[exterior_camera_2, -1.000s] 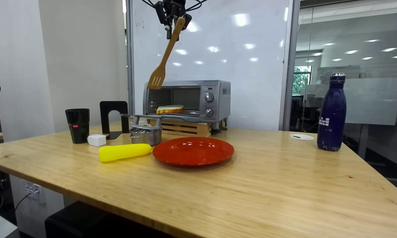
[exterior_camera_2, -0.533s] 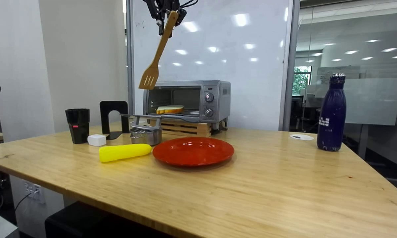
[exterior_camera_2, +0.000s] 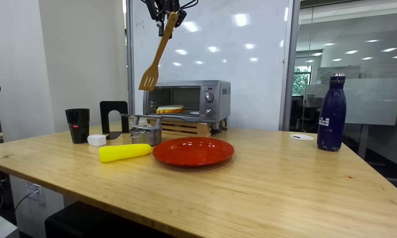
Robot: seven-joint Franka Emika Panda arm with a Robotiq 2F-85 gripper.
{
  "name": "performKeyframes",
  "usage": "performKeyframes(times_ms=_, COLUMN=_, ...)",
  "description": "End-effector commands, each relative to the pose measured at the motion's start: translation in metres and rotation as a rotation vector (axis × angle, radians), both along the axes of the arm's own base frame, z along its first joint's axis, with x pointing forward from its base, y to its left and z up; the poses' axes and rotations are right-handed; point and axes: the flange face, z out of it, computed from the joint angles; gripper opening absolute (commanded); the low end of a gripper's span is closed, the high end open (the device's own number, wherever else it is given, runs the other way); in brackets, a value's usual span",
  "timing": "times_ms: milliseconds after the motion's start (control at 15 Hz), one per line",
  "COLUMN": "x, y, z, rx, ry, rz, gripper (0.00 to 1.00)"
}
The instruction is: Open the oven, use the spatula to put the slice of bread in the oven, the close the oven
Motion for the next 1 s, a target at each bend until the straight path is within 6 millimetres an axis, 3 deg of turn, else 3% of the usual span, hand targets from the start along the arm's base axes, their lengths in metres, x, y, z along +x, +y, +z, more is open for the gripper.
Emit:
performKeyframes(times_ms=0, x=-0.007, y=0.0, z=-0.003, rx=0.011, ry=-0.004, rz=0.01, gripper=0.07)
performKeyframes(times_ms=267, x=-0.032, y=-0.008, z=-0.01, rx=0.012, ry=-0.001, rz=0.002, gripper=0.07)
performKeyframes(times_ms=667, x=-0.111, y=-0.027, z=-0.002, rx=0.006, ry=0.002, rz=-0.008, gripper=0.07)
performKeyframes(times_ms=933, x=-0.155, y=-0.052, z=-0.014, rx=0.014, ry=0.004, rz=-0.071, gripper=0.07)
